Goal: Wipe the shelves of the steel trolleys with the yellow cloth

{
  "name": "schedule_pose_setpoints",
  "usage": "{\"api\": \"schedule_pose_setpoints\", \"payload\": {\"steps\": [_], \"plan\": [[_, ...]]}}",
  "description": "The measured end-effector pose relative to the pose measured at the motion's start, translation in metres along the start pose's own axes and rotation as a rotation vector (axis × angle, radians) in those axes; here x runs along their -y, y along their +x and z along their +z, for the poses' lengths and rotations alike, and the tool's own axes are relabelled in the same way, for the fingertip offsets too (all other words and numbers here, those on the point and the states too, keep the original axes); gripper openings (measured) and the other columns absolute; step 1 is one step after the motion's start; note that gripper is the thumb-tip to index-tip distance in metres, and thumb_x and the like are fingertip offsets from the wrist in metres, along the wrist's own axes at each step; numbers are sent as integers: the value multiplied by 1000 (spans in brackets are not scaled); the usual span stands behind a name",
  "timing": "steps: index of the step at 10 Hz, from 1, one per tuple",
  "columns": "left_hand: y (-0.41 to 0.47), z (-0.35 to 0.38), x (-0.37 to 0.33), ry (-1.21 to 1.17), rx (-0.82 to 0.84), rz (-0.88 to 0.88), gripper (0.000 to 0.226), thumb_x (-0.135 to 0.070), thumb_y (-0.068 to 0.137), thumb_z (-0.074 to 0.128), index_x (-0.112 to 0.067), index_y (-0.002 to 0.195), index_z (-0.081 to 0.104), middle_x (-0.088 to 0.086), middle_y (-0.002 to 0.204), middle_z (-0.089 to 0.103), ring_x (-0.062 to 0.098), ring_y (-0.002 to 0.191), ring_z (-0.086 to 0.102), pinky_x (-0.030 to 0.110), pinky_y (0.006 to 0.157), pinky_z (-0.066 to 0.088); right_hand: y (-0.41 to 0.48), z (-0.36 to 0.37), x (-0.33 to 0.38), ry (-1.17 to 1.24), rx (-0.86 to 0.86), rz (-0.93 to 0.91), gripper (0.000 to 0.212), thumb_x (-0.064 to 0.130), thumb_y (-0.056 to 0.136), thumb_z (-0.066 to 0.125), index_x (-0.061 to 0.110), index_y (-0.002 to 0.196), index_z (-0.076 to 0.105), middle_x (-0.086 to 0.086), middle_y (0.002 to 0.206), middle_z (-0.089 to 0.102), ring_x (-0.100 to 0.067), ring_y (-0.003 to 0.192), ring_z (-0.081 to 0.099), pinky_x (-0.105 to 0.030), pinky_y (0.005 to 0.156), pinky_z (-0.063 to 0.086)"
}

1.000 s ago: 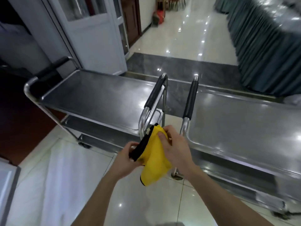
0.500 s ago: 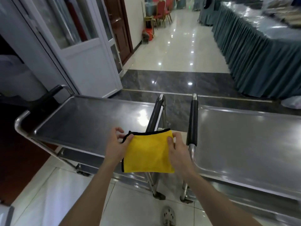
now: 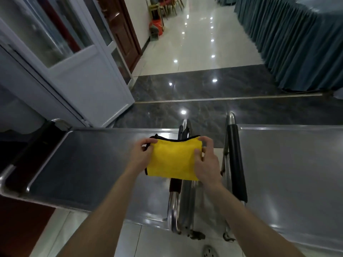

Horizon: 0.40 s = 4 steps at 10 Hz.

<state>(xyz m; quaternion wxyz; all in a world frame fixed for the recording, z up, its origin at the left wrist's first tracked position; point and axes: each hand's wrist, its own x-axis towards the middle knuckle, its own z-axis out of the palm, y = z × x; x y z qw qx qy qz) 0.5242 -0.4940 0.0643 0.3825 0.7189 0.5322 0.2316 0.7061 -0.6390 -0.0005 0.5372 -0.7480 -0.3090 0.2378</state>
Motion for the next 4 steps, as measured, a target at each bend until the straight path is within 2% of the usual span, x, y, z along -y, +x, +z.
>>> {"api": "schedule_pose_setpoints", "payload": {"steps": [1,2,3,4], "plan": [[26,26,22,177,208,-107,37,-16,107,64,-17,145,65,10,149,60,27,121,66,38,97,56,18,17,-39,-188,200,142,29,30,113,44,46,137,47,2,116,67,-21,97,66,-33,72,47],[32,39,46,272,426,-187,39,-20,106,68,-13,144,66,13,148,61,34,130,64,45,102,58,17,29,-69,-268,320,226,38,29,114,43,35,151,51,-6,146,55,-24,118,61,-34,89,48],[30,37,62,212,470,-169,34,-23,106,68,-14,139,68,8,145,63,32,129,64,50,103,59,10,28,-82,-275,256,246,34,32,112,47,28,143,61,-5,141,62,-23,123,61,-39,100,52],[27,25,72,116,460,-160,29,-19,106,69,-13,135,70,8,138,67,32,119,70,51,98,62,-4,23,-85,-258,171,292,30,31,110,53,20,136,65,-5,134,66,-22,117,64,-43,101,54]]}}
